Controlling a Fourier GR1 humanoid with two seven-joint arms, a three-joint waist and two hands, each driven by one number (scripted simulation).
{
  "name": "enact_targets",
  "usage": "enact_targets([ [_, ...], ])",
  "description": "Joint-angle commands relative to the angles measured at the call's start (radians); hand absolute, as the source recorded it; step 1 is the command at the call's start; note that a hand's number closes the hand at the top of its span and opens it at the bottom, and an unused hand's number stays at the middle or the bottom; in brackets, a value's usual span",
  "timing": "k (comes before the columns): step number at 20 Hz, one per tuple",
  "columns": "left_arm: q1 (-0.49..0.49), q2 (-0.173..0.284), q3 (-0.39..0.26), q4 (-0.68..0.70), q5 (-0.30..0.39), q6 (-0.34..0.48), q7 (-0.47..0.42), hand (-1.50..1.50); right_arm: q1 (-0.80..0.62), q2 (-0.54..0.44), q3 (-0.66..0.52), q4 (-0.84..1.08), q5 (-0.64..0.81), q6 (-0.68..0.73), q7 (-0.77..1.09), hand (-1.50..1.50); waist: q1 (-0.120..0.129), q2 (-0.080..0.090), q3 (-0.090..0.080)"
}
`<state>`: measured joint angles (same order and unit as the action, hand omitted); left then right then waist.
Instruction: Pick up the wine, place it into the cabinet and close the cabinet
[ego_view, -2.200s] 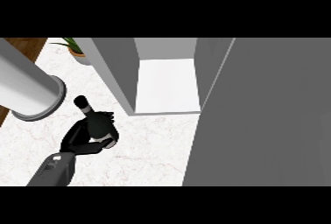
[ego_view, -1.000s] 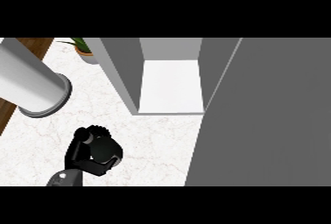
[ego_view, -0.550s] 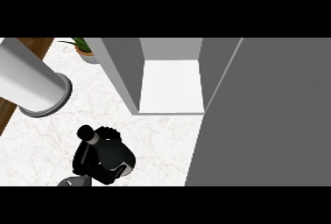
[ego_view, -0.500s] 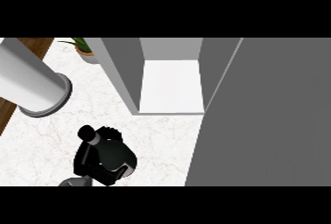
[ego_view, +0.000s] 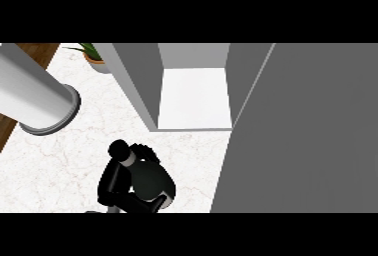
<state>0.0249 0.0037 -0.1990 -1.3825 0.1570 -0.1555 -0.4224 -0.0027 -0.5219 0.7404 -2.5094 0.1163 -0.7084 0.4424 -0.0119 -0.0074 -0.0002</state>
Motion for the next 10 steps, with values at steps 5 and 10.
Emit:
enact_targets([
  [5, -0.05, -0.004, -0.042, -0.098, -0.015, 0.197, 0.073, 1.5, 0.115, -0.102, 0.011, -0.25, 0.061, 0.013, 0.034, -1.5, -0.008, 0.0, 0.0],
  [10, -0.158, -0.004, -0.062, -0.003, -0.048, 0.296, 0.073, 1.5, 0.049, -0.09, -0.054, -0.201, 0.011, 0.027, 0.046, -1.5, -0.002, 0.005, -0.001],
])
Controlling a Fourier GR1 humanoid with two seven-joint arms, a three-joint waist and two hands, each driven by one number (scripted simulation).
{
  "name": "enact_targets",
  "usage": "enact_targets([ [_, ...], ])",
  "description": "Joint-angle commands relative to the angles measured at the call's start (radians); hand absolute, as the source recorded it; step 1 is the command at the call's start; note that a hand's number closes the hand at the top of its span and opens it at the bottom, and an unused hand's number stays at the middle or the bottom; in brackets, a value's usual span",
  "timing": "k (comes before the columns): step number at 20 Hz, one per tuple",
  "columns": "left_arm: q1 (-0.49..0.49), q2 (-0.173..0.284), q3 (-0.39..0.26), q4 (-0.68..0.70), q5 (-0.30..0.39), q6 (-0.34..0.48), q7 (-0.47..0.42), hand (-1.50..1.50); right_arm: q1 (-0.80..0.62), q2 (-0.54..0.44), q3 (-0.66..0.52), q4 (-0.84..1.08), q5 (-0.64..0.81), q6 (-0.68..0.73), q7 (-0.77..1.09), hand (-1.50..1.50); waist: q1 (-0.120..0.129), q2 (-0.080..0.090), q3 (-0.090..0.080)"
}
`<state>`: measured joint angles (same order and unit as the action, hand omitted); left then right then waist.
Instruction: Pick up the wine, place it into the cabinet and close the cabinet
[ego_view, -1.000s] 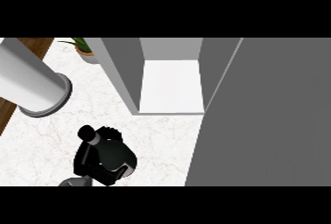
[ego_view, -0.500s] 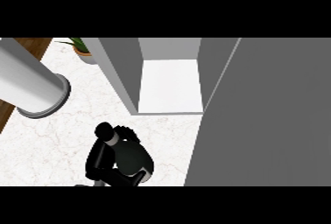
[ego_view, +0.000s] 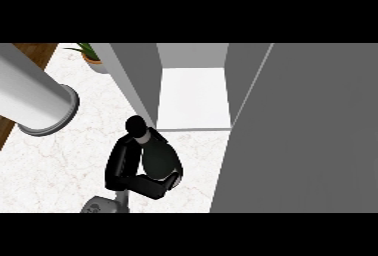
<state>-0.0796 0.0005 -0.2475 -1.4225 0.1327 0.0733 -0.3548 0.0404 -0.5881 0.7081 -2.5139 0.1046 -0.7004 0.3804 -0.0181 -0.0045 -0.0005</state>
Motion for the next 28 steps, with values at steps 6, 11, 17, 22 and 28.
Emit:
enact_targets([
  [6, -0.199, -0.001, -0.004, 0.118, -0.038, 0.118, 0.067, 1.5, 0.063, -0.021, -0.023, -0.176, -0.028, 0.026, 0.029, -1.5, 0.0, 0.002, 0.001],
  [11, -0.284, 0.0, 0.026, 0.205, -0.03, 0.104, 0.058, 1.5, 0.11, -0.035, -0.022, -0.166, -0.034, 0.04, -0.049, -1.5, 0.0, 0.003, 0.001],
  [17, -0.41, 0.0, 0.031, 0.413, 0.013, 0.132, 0.0, 1.5, 0.088, -0.022, 0.022, -0.191, 0.015, 0.006, 0.005, -1.5, -0.015, 0.005, -0.001],
  [22, -0.518, -0.001, 0.035, 0.517, 0.072, 0.138, -0.015, 1.5, 0.103, -0.03, 0.024, -0.182, -0.01, 0.014, -0.024, -1.5, -0.012, 0.005, -0.001],
  [28, -0.621, -0.001, -0.005, 0.652, 0.187, 0.178, -0.055, 1.5, 0.13, -0.034, 0.021, -0.191, -0.023, 0.003, -0.053, -1.5, -0.025, 0.006, -0.001],
])
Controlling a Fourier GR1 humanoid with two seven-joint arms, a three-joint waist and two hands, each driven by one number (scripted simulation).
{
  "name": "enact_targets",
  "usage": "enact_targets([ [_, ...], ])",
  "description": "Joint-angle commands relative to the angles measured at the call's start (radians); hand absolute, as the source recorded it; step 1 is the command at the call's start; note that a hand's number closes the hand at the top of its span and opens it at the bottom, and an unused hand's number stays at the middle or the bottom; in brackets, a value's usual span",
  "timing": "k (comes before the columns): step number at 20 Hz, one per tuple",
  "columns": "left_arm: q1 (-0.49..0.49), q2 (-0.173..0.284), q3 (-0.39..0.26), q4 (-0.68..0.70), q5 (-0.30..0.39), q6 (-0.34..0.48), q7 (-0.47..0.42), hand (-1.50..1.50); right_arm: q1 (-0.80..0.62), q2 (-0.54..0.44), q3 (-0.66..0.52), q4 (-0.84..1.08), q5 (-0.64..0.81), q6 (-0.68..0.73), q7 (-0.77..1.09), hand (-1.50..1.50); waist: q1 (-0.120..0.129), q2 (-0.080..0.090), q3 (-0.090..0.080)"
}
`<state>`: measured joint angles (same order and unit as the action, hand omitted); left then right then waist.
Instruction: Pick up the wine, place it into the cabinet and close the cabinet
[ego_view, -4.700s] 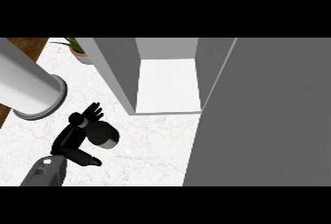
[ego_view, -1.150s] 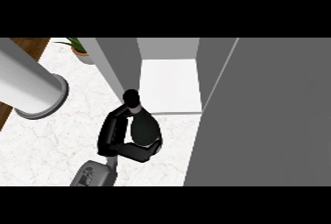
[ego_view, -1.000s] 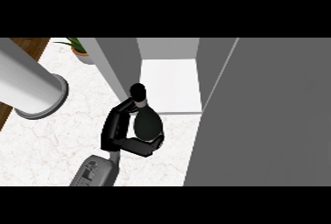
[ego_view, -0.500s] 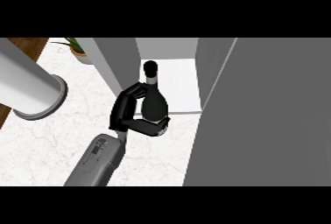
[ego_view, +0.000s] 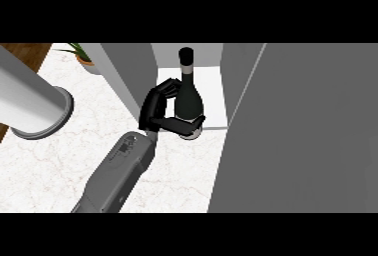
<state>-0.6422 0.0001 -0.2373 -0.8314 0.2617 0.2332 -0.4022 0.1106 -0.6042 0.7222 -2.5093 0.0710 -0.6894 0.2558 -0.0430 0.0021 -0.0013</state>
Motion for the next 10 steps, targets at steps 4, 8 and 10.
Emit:
enact_targets([
  [4, -0.163, 0.0, 0.024, 0.197, 0.086, 0.019, -0.049, 1.5, 0.053, -0.031, 0.008, -0.201, -0.001, 0.003, 0.06, -1.5, -0.015, 0.004, 0.0],
  [8, -0.195, 0.0, -0.043, 0.236, 0.131, 0.083, -0.026, 1.5, 0.047, -0.036, -0.035, -0.206, -0.067, 0.026, 0.059, -1.5, -0.018, 0.004, 0.0],
  [10, -0.284, 0.0, -0.002, 0.337, 0.077, 0.093, -0.033, 1.5, 0.054, -0.015, 0.007, -0.169, -0.041, 0.023, 0.012, -1.5, -0.026, 0.008, 0.0],
])
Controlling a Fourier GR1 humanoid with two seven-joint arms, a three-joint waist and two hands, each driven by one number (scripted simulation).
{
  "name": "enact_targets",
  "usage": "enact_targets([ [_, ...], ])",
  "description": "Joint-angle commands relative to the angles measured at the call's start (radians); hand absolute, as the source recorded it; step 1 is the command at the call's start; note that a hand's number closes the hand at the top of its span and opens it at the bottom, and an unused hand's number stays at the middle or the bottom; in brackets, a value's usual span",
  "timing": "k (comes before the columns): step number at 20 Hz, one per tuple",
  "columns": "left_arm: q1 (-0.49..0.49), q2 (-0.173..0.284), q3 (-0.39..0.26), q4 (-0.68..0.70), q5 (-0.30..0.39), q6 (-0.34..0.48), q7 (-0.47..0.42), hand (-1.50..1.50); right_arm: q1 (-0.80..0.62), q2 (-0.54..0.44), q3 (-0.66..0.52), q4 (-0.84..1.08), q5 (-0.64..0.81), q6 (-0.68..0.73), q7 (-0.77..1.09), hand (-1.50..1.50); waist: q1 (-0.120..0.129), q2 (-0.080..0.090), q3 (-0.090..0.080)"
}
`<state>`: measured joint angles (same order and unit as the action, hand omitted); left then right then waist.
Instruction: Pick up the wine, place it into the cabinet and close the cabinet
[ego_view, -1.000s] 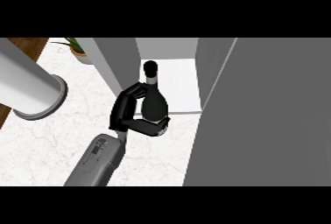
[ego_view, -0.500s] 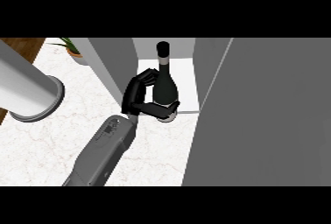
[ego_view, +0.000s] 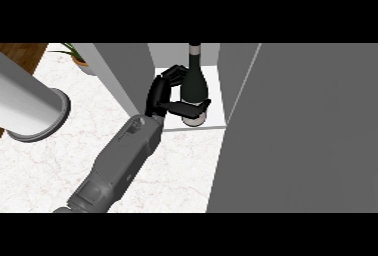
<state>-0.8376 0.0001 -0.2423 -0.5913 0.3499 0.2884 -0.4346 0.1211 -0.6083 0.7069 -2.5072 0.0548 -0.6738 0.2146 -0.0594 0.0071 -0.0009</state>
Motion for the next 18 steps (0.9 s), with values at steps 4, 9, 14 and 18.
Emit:
enact_targets([
  [4, -0.055, 0.0, -0.031, 0.198, 0.016, 0.073, -0.047, 1.5, 0.057, -0.002, 0.057, -0.142, -0.032, 0.021, -0.012, -1.5, -0.042, 0.011, 0.0],
  [9, -0.177, 0.011, 0.05, 0.277, 0.055, 0.048, -0.019, 1.5, 0.056, -0.03, 0.031, -0.175, -0.03, 0.027, 0.006, -1.5, -0.033, 0.013, -0.001],
  [14, -0.23, 0.009, 0.086, 0.347, 0.091, 0.045, -0.003, 1.5, 0.081, -0.029, 0.026, -0.154, -0.062, 0.035, -0.031, -1.5, -0.048, 0.021, -0.001],
  [18, -0.271, 0.012, 0.091, 0.4, 0.079, 0.063, -0.016, 1.5, 0.092, -0.014, 0.031, -0.103, -0.072, 0.047, -0.087, -1.5, -0.052, 0.023, 0.001],
])
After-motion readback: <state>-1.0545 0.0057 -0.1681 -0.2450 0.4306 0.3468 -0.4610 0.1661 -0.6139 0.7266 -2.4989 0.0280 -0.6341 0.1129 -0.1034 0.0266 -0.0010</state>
